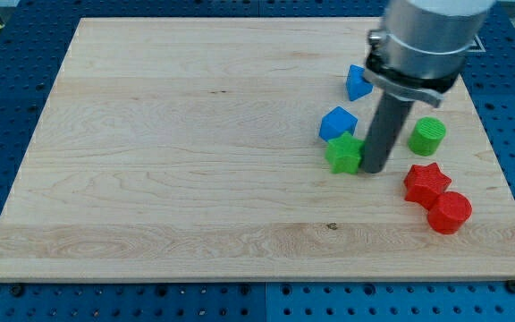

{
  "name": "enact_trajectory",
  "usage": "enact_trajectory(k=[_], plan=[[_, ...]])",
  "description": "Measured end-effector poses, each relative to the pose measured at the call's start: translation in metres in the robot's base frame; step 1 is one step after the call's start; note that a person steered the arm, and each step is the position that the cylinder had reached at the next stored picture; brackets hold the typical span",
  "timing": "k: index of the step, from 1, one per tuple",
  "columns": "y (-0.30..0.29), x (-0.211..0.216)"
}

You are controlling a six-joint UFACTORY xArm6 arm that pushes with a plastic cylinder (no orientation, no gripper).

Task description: Nudge the red star down a bit

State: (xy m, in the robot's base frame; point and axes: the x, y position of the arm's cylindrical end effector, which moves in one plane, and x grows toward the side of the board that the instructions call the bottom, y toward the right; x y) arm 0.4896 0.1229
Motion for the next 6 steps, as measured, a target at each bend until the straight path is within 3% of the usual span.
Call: enact_trajectory(k=[1, 6], plan=[[-0.014, -0.009], [0.114, -0.010]])
